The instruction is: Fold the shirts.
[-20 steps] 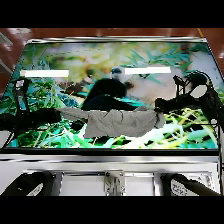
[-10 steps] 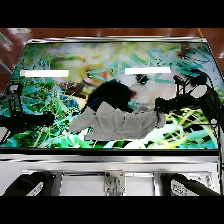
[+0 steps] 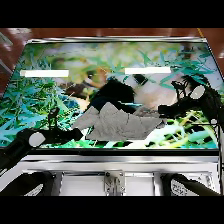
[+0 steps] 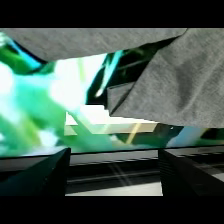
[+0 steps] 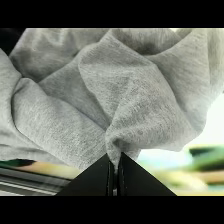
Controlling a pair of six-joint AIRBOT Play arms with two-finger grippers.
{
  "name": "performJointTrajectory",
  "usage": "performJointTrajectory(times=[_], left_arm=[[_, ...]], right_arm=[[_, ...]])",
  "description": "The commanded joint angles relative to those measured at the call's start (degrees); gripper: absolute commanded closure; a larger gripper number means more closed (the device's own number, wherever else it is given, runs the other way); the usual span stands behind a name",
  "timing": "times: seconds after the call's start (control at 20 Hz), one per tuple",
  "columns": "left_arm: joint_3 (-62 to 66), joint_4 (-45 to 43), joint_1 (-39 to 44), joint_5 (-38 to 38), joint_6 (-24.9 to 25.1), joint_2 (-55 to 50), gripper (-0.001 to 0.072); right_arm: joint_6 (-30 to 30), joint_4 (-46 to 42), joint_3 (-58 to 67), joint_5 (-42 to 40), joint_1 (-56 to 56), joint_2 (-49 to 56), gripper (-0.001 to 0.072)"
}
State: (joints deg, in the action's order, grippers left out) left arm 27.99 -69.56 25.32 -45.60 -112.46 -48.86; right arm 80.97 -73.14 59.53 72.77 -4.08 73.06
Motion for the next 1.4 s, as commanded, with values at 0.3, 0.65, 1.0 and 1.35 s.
performJointTrajectory(times=[0.3, 0.65, 1.0, 1.35], left_arm=[[2.8, 9.4, 7.0, 19.4, -0.5, -19.3, 0.0061], [3.7, 12.7, 7.9, 18.8, 0.8, -23.0, 0.0121], [5.3, 15.4, 7.9, 18.0, 8.0, -22.3, 0.0673], [32.5, -3.6, 2.9, 5.3, 20.0, -2.1, 0.0675]], right_arm=[[0.4, 1.0, 0.0, 1.8, 0.0, 0.0, 0.0651], [0.4, 4.1, 0.0, 1.4, 0.0, 0.0, 0.0651], [0.3, 5.5, 0.0, 2.2, 0.0, 0.0, 0.0652], [-8.6, 8.0, 13.4, 4.0, 0.0, -10.3, 0.0658]])
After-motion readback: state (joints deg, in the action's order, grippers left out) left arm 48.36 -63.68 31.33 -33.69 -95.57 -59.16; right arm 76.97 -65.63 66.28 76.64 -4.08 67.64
